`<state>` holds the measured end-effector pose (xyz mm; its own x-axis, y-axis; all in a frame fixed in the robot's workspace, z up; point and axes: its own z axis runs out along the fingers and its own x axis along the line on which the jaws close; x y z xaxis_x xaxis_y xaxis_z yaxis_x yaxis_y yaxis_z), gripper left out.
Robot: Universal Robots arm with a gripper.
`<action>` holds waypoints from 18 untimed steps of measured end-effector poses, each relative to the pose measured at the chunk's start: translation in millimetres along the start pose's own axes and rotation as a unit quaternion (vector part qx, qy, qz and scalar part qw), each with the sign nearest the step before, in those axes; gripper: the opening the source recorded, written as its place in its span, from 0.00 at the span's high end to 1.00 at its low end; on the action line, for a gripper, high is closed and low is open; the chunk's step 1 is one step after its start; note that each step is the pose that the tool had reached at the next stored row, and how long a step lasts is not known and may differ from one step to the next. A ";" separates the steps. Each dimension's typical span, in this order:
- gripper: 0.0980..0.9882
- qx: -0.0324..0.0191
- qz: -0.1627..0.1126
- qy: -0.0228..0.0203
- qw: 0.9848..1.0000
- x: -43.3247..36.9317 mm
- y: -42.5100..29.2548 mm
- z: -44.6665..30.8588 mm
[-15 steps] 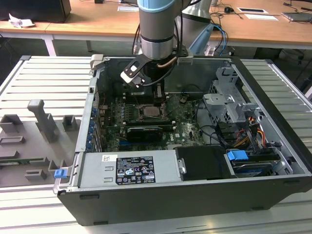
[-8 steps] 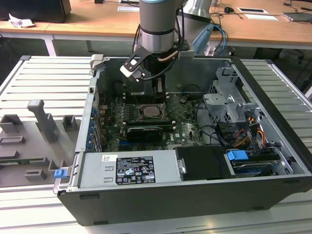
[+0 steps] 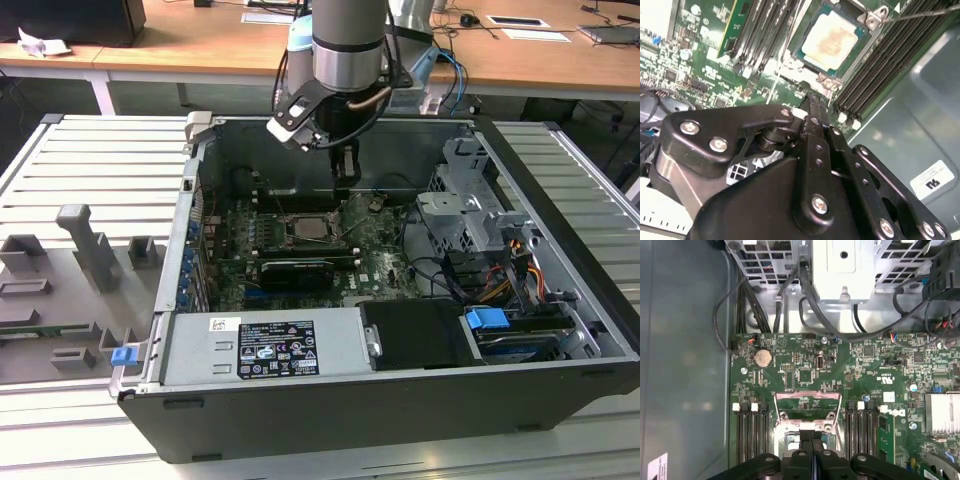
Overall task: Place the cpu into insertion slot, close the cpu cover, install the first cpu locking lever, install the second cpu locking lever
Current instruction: 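Close the cpu cover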
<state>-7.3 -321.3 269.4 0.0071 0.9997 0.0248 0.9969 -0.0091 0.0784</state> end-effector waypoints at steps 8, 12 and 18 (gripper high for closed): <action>0.99 0.003 0.000 0.000 1.000 0.3 22.0 -1.6; 0.99 0.004 0.000 0.000 1.000 0.3 27.7 -1.1; 0.99 0.004 0.000 0.000 1.000 0.4 36.0 -0.4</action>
<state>28.6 -321.3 272.6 0.0073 0.9997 0.0249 0.9975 -0.0091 0.0702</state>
